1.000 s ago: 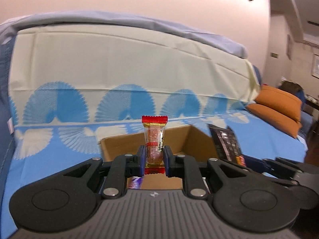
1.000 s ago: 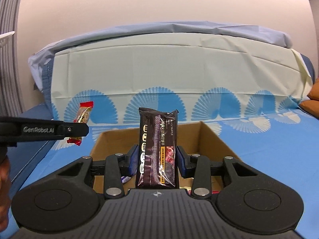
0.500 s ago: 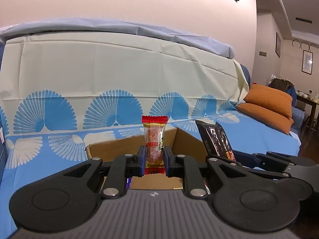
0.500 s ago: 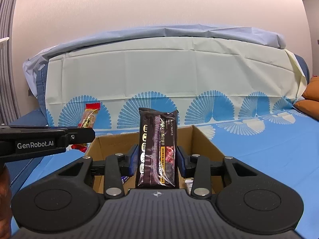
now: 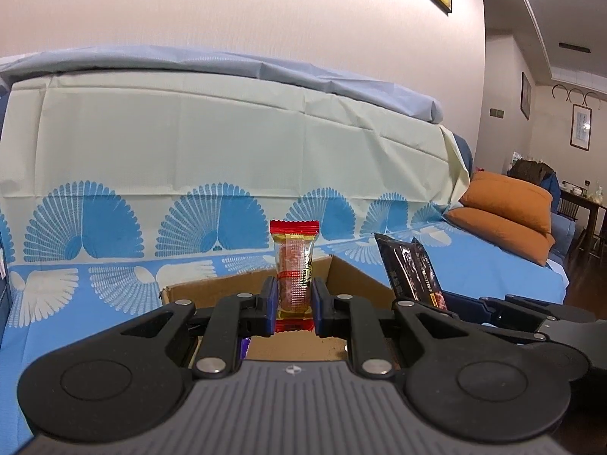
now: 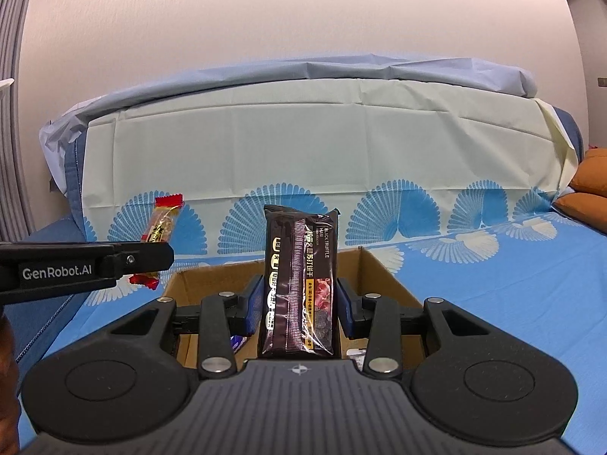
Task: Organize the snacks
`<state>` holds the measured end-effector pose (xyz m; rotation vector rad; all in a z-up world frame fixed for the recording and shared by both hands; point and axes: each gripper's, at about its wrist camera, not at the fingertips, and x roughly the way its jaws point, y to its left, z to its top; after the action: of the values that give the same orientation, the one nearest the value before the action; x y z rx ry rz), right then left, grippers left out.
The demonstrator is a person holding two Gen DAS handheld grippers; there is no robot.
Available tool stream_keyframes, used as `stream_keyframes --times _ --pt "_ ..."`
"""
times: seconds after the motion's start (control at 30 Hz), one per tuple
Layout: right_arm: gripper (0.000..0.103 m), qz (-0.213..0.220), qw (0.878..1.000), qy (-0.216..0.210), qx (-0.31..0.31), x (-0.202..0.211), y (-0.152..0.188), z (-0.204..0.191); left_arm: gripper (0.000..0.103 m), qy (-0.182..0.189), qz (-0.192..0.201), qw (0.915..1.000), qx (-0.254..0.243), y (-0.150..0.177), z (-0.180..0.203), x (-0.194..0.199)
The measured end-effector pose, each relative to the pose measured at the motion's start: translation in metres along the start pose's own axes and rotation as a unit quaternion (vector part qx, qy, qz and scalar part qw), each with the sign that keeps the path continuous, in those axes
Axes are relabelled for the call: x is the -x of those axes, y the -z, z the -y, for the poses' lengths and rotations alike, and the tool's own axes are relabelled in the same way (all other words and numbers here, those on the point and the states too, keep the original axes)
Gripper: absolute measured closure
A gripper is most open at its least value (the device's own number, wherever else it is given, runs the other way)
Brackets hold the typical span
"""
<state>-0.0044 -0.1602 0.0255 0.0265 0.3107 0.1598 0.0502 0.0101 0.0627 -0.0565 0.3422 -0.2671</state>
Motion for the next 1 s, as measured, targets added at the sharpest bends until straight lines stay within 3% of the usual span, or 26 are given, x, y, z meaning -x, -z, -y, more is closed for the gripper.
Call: stream_keyframes --times 0.07,0.13,0.17,0.2,0.23,0.33,0.43,0.5,0.73,0.83,1.0 --pt "0.062 0.0 1.0 0.0 -0.001 0.0 0.0 0.0 0.082 0.005 -0.002 1.0 0.004 0.0 -0.001 0.0" --pt "0.057 -0.007 1.0 0.0 0.0 -0.002 0.001 0.0 0.071 0.011 -0.011 0.9998 0.01 0.001 -0.002 -0.003" --pt "0.05 -0.009 1.0 0.004 0.001 -0.004 0.001 0.0 0.064 0.01 -0.01 0.9998 0.01 0.001 -0.001 -0.003" --pt "0.032 -0.012 1.0 0.012 0.002 -0.005 0.002 0.0 0.064 0.009 -0.007 0.9999 0.007 0.001 -0.001 -0.002" --pt "0.024 -0.014 1.0 0.017 0.001 -0.005 0.002 0.0 0.064 0.007 -0.004 1.0 0.003 0.001 -0.001 -0.001" --pt "0.02 -0.021 1.0 0.009 -0.006 -0.005 0.0 0.002 0.061 -0.001 0.002 1.0 0.002 0.003 -0.003 0.003" --pt "0.005 -0.028 1.0 0.008 -0.008 -0.001 -0.003 0.004 0.041 -0.018 0.009 0.9998 -0.003 0.005 -0.004 0.012" --pt "0.001 -0.039 0.999 0.003 -0.008 0.003 -0.008 0.007 0.027 -0.033 0.018 0.9992 -0.009 0.005 -0.003 0.022" --pt "0.001 -0.071 0.997 0.007 0.007 0.042 -0.021 0.031 0.016 -0.047 -0.003 0.9987 0.019 0.008 0.016 0.058" --pt "0.001 -0.085 0.996 0.024 0.016 0.062 -0.016 0.044 0.001 -0.058 -0.045 0.9962 0.046 0.012 0.032 0.07" --pt "0.001 -0.116 0.993 0.03 0.004 0.084 0.006 0.061 0.0 -0.104 -0.107 0.9847 0.09 0.043 0.05 0.081"
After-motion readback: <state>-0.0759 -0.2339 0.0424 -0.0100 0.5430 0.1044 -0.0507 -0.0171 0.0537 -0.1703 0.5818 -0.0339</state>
